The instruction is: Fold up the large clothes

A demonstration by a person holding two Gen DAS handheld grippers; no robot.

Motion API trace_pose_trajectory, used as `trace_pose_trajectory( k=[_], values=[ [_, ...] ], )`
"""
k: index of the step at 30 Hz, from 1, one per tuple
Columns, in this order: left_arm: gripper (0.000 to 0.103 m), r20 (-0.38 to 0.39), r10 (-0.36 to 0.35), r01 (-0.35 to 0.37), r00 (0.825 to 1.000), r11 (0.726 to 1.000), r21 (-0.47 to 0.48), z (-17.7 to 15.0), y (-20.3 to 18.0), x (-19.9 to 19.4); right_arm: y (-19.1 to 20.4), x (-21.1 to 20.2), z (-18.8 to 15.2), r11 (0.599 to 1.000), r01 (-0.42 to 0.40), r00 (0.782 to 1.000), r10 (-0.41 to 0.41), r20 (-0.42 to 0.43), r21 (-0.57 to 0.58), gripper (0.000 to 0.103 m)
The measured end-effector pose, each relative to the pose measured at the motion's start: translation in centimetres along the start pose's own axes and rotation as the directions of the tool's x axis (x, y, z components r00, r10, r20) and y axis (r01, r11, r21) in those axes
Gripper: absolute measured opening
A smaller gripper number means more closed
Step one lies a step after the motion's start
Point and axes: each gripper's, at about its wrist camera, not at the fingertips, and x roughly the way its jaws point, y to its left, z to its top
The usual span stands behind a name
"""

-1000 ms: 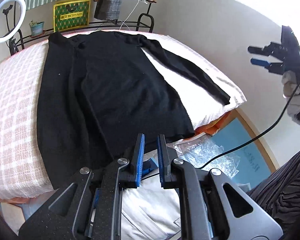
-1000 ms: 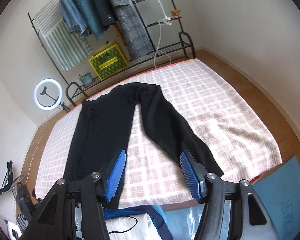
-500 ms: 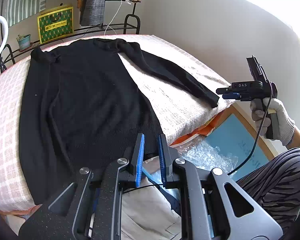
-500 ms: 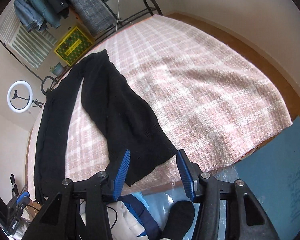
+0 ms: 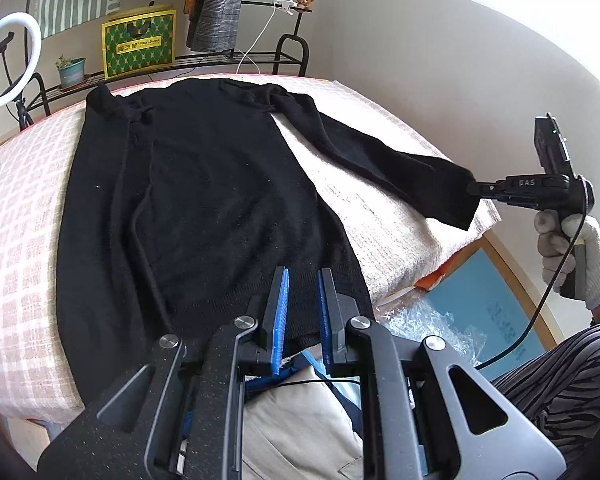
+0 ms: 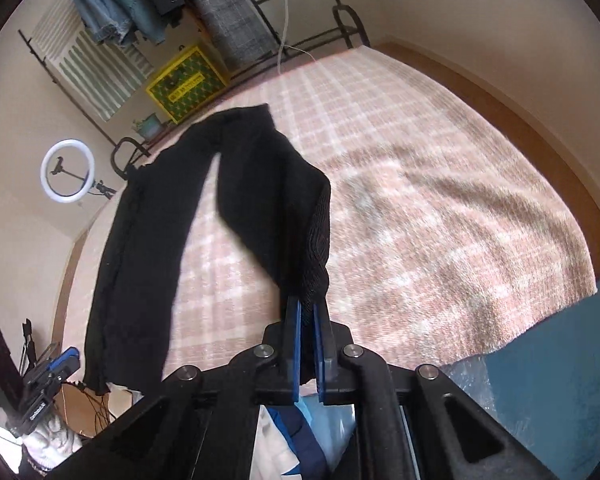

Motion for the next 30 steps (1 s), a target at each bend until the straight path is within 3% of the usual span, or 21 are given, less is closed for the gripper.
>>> trace_pose_trajectory(
  k=[4, 8, 12, 17, 20, 21, 22, 23, 26, 30],
  values=[
    [0.012, 0.021, -0.018, 0.019, 1.000, 0.999, -0.042, -0.2, 1.1, -0.9, 6.4, -2.8, 0.5, 0.988, -0.017, 0.999, 0.024, 0.044, -0.155, 0.003],
    [0.012, 0.036, -0.034, 0.036, 0.999, 0.996, -0.080, -0.5, 2.4, -1.5, 13.2, -3.2, -0.2, 0.951, -0.071, 0.997, 0.079, 0.013, -0.301, 0.003],
    [0.012, 0.041, -0.056, 0.061, 0.998, 0.988, -0.142, -1.2, 3.9, -1.9, 19.7, -0.1, -2.2, 0.875, -0.088, 0.996, 0.063, -0.067, -0.475, 0.003],
    [0.012, 0.041, -0.068, 0.074, 0.997, 0.981, -0.179, -1.6, 5.2, -1.8, 23.9, 5.9, -5.0, 0.815, -0.144, 0.977, 0.027, -0.212, -0.562, 0.003],
    [0.017, 0.024, -0.094, 0.097, 0.995, 0.975, -0.198, -1.4, 5.5, -1.2, 24.1, 7.8, -5.9, 0.794, -0.229, 0.946, 0.045, -0.321, -0.563, 0.010],
    [0.029, 0.022, -0.106, 0.108, 0.994, 0.973, -0.203, -1.3, 5.4, -0.9, 23.9, 7.7, -5.7, 0.795, -0.259, 0.937, 0.068, -0.343, -0.548, 0.025],
    [0.036, 0.019, -0.115, 0.116, 0.993, 0.972, -0.203, -1.1, 5.4, -0.6, 23.5, 7.3, -5.3, 0.796, -0.281, 0.933, 0.095, -0.347, -0.536, 0.032],
    [0.044, 0.015, -0.126, 0.126, 0.992, 0.971, -0.201, -0.9, 5.2, -0.2, 23.1, 6.7, -4.6, 0.797, -0.296, 0.933, 0.123, -0.337, -0.527, 0.035],
    [0.044, -0.016, -0.136, 0.130, 0.991, 0.973, -0.191, -0.3, 4.5, 1.7, 20.8, 5.7, -1.7, 0.827, -0.299, 0.941, 0.171, -0.293, -0.477, 0.036],
    [0.044, -0.072, -0.117, 0.100, 0.991, 0.973, -0.210, 0.2, 4.7, 4.8, 17.3, 6.4, 3.6, 0.892, -0.230, 0.964, 0.156, -0.213, -0.389, 0.038]
  ],
)
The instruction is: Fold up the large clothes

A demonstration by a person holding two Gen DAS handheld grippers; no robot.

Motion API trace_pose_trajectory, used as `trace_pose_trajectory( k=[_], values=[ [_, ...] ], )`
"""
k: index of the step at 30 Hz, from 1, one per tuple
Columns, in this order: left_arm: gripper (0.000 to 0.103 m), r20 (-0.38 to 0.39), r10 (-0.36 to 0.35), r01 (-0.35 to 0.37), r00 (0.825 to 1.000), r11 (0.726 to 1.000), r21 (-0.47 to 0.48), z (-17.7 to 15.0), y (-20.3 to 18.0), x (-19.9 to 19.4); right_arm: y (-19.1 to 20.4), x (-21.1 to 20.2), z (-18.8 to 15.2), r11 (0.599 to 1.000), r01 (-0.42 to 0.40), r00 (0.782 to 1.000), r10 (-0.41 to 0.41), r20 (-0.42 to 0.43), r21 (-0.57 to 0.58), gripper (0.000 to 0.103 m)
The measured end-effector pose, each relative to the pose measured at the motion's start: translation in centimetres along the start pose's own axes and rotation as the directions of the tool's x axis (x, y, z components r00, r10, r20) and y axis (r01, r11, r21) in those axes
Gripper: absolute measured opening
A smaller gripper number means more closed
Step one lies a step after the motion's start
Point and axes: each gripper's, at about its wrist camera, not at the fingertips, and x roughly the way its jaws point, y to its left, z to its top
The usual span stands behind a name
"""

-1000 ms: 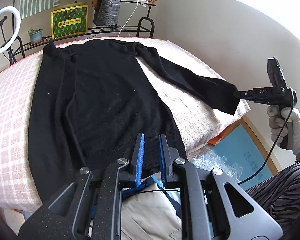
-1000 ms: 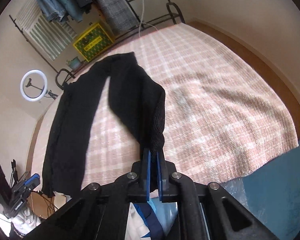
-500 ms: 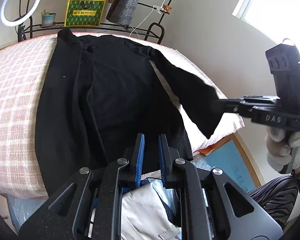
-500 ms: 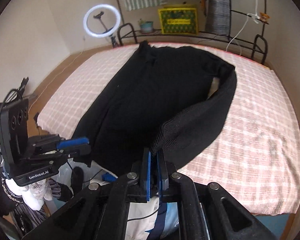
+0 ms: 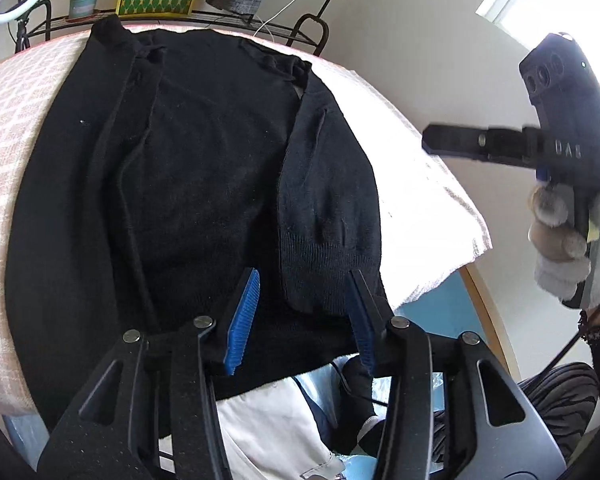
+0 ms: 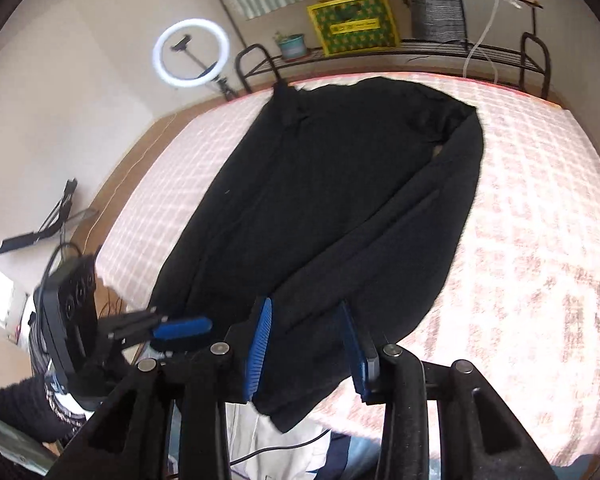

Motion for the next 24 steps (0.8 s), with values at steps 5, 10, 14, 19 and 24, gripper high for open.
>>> trace_pose_trajectory(
  k=[5, 10, 14, 19, 24],
  values=[
    [0.038, -0.032, -0.001, 0.000, 0.999, 1.000, -0.022, 0.6, 0.7, 2.2, -6.3, 1.4, 6.1, 0.991, 0.072, 0.996, -0.077, 0.045, 0.114, 0.048],
    [0.004, -0.042, -0.013, 0.013, 0.999, 1.000, 0.000, 0.4, 0.5, 3.6, -11.6, 4.9, 12.1, 0.969, 0.121, 0.989, -0.137, 0.060, 0.213, 0.049],
    [0.001, -0.034, -0.045, 0.045, 0.998, 0.999, 0.004, 0.3, 0.3, 3.6, -15.0, 8.6, 16.2, 0.945, 0.155, 0.983, -0.177, 0.055, 0.288, 0.049],
    [0.000, -0.019, -0.070, 0.070, 0.997, 0.997, 0.016, 0.2, -0.2, 2.7, -18.3, 11.9, 19.3, 0.912, 0.201, 0.971, -0.233, 0.048, 0.356, 0.049],
    [0.000, -0.017, -0.107, 0.107, 0.994, 0.994, 0.003, 0.1, -0.5, 2.2, -20.2, 14.4, 21.1, 0.901, 0.190, 0.974, -0.222, 0.038, 0.389, 0.028]
  ],
)
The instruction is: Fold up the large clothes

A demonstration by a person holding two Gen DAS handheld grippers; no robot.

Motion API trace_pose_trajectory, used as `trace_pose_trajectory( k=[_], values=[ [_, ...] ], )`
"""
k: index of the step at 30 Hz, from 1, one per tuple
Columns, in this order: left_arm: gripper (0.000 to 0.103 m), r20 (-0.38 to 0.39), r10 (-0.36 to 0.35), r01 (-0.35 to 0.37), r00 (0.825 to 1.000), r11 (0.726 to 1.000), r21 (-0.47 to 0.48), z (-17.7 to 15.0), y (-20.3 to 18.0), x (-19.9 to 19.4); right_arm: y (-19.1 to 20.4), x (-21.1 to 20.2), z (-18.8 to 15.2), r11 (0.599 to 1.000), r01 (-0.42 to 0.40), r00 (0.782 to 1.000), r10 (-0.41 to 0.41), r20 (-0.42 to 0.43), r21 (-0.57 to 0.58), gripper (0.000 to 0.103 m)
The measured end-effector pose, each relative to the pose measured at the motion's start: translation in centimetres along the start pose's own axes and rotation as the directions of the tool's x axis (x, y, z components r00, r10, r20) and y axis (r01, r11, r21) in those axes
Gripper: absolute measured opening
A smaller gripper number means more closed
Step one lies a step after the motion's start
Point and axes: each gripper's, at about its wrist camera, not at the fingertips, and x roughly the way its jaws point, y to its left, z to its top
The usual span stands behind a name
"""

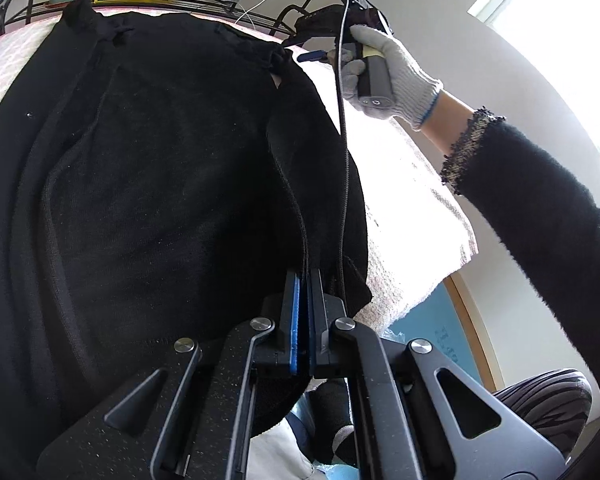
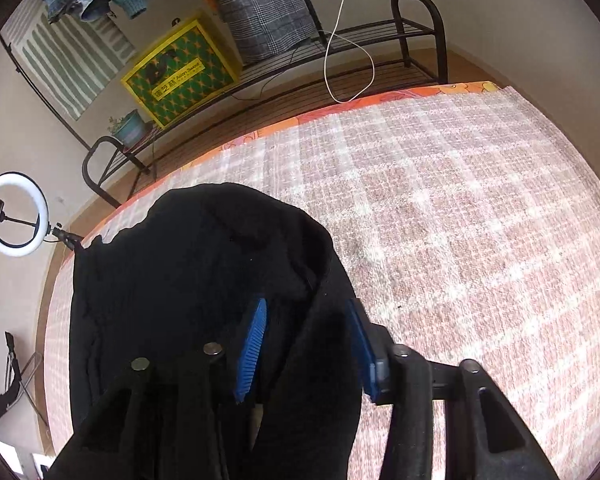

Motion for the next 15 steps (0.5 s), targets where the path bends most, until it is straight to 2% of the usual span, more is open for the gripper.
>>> trace_pose_trajectory(
  k=[3, 10, 15],
  values=[
    [0.000, 0.007, -0.011, 0.011, 1.000, 1.000, 0.009, 0.0, -0.4, 0.0, 0.1, 0.9, 0.3, 1.000, 0.019, 1.000, -0.019, -0.011, 0.005, 0.000],
    [0.000, 0.035, -0.051, 0.051, 0.998, 0.999, 0.015, 0.0, -0.7, -1.6, 2.8, -2.6, 0.7, 0.996, 0.042, 0.997, -0.036, 0.074, -0.080, 0.000],
    [0.000, 0.040, -0.047, 0.046, 0.998, 0.999, 0.027, -1.1, -0.8, -3.1, 6.9, -4.7, 0.9, 0.985, 0.038, 0.994, -0.020, 0.110, -0.167, 0.000]
  ],
)
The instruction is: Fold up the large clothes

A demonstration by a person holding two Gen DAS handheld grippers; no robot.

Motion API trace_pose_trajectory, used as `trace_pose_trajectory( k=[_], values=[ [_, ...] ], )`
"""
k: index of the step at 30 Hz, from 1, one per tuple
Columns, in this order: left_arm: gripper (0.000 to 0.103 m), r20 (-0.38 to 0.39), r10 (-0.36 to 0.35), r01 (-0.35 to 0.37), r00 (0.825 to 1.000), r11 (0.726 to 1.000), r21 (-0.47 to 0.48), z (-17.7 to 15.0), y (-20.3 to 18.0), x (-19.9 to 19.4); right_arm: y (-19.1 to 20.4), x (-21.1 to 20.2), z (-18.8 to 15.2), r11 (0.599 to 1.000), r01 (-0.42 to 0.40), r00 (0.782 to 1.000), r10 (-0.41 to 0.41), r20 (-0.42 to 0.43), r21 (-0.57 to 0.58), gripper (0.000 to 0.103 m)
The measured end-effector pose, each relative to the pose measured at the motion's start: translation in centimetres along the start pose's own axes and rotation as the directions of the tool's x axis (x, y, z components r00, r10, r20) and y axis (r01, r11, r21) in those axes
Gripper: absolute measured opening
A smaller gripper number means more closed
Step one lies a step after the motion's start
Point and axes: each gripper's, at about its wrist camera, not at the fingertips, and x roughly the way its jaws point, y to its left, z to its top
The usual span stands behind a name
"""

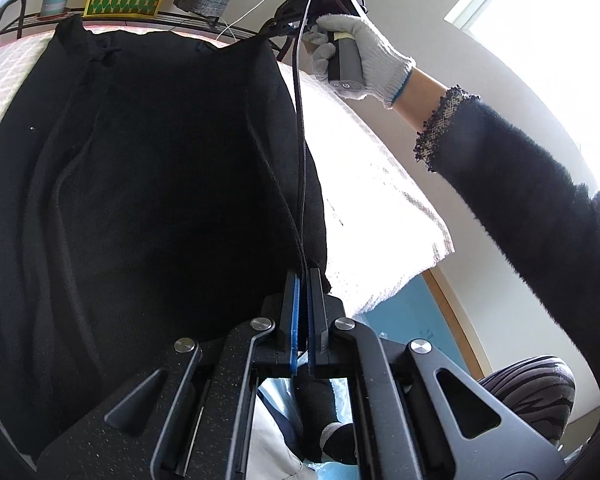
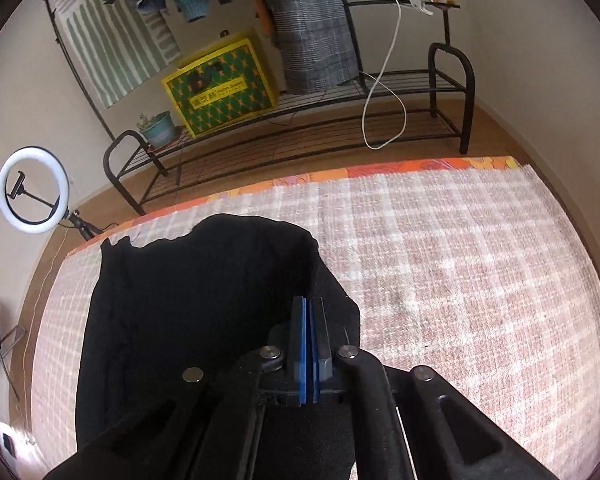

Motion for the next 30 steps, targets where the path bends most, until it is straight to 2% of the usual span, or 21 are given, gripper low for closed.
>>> trace_pose_trajectory(
  k=[4, 10, 16, 18, 19, 20, 21, 25, 26, 30],
  values=[
    [0.000, -0.001, 0.013, -0.013, 1.000, 1.000, -0.022, -0.6, 0.6, -0.7, 3.5, 0.8, 0.4, 0.997, -0.008, 1.000, 0.008, -0.009, -0.073, 0.000],
    [0.000, -0.011, 0.049, -0.049, 0.999, 0.998, -0.033, -1.0, 1.4, -0.5, 8.0, 5.1, -0.3, 0.989, -0.037, 0.997, 0.028, -0.065, -0.144, 0.000],
    [0.000, -0.025, 0.078, -0.079, 0.997, 0.996, -0.047, -1.4, 2.4, 0.0, 9.6, 9.9, -2.2, 0.986, -0.043, 0.989, 0.020, -0.145, -0.161, 0.000],
    [0.000, -0.034, 0.077, -0.079, 0.996, 0.996, -0.051, -1.8, 3.0, -0.1, 9.4, 10.0, -2.3, 0.989, -0.044, 0.986, 0.021, -0.165, -0.139, 0.007],
    [0.000, -0.038, 0.074, -0.076, 0.996, 0.996, -0.050, -1.8, 2.9, -0.2, 9.1, 9.4, -2.2, 0.991, -0.051, 0.986, 0.031, -0.163, -0.120, 0.015],
    [0.000, -0.036, 0.082, -0.083, 0.996, 0.996, -0.045, -1.8, 2.9, -0.4, 8.8, 8.2, -2.1, 0.993, -0.063, 0.989, 0.048, -0.142, -0.103, 0.032],
    [0.000, -0.032, 0.087, -0.089, 0.996, 0.995, -0.042, -1.5, 2.9, -0.5, 8.6, 6.7, -1.9, 0.993, -0.073, 0.991, 0.062, -0.116, -0.095, 0.034],
    [0.000, -0.020, 0.105, -0.106, 0.994, 0.994, -0.033, -1.7, 2.9, -2.0, 7.7, -0.9, -2.3, 0.990, -0.118, 0.992, 0.115, -0.042, -0.076, 0.034],
    [0.003, -0.017, 0.111, -0.111, 0.994, 0.993, -0.034, -1.8, 3.0, -2.5, 7.6, -3.2, -2.8, 0.989, -0.127, 0.992, 0.126, -0.024, -0.081, 0.034],
    [0.013, -0.005, 0.101, -0.101, 0.995, 0.993, -0.053, -1.2, 2.9, -2.7, 6.4, -12.0, -7.5, 0.986, -0.133, 0.991, 0.136, 0.019, -0.099, 0.034]
  ],
)
